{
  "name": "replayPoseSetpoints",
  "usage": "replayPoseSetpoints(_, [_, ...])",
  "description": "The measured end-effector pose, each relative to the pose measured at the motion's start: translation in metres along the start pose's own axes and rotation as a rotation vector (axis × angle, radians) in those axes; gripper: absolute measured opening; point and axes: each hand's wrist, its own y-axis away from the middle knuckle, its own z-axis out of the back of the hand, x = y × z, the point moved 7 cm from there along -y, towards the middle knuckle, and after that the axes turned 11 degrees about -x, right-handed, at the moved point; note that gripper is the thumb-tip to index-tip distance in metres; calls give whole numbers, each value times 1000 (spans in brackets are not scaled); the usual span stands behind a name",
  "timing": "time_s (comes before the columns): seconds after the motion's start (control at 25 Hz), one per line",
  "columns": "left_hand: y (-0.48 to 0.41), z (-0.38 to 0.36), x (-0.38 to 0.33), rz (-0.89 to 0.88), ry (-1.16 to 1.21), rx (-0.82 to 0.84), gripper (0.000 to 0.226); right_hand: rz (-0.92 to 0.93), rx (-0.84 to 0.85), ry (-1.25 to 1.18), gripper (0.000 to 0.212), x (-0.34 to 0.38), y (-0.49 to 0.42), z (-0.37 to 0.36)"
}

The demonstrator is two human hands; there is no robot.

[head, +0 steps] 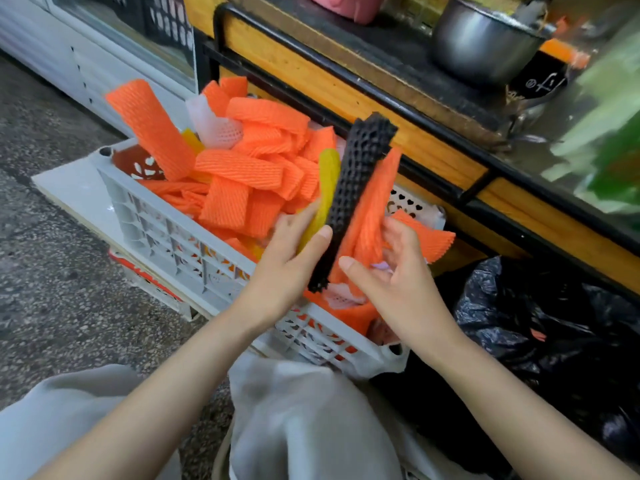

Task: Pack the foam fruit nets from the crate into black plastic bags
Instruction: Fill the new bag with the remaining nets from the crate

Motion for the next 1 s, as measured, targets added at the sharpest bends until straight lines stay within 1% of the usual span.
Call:
replayPoseSetpoints(0.08, [9,-19,-21,-32,11,19,46,6,-53,-11,72,4,4,22])
replayPoseSetpoints(0.16, [18,-44,-42,-43,82,58,42,19,-112,6,83,9,4,50])
replayPoseSetpoints(0.28, [29,-95,-73,-43,224,173,35,64,-276,71,106,15,3,108])
replayPoseSetpoints(0.32, [29,-116,-84,-37,262,220,35,78,-338,116,108,17,4,130])
replayPoseSetpoints(0.44, [17,-180,-114,-29,279,266,46,97,-532,176,101,18,13,194])
replayPoseSetpoints(0.48, [20,-199,-122,-11,267,286,43,82,-606,185,96,14,18,216])
replayPoseSetpoints(0.52, [28,-216,-129,-34,255,339,37,63,-670,180,91,11,24,235])
replayPoseSetpoints(0.56, [43,-232,-139,-91,215,427,35,41,-742,167,85,4,31,256])
replayPoseSetpoints(0.6, [57,-244,-146,-166,165,504,41,16,-804,146,77,-2,39,273])
replayPoseSetpoints(0.64, [68,-251,-147,-226,100,538,50,-16,-854,132,70,-11,46,287])
replayPoseSetpoints(0.68, [73,-259,-144,-277,8,537,60,-47,-891,123,65,-19,54,301])
replayPoseSetpoints(0.76, [72,-271,-125,-358,-277,500,76,-89,-925,117,61,-37,66,320])
replayPoseSetpoints(0.8, [70,-275,-113,-377,-409,492,79,-111,-922,95,61,-47,71,326])
replayPoseSetpoints(0.84, [68,-277,-101,-378,-508,495,78,-138,-904,67,60,-58,74,329])
replayPoseSetpoints(0.88, [68,-276,-90,-370,-573,487,70,-166,-872,46,60,-69,75,330])
replayPoseSetpoints(0.92, [65,-271,-81,-356,-602,449,57,-189,-823,45,62,-81,74,327])
replayPoseSetpoints(1.0, [59,-258,-77,-285,-567,327,24,-242,-700,94,71,-104,76,321])
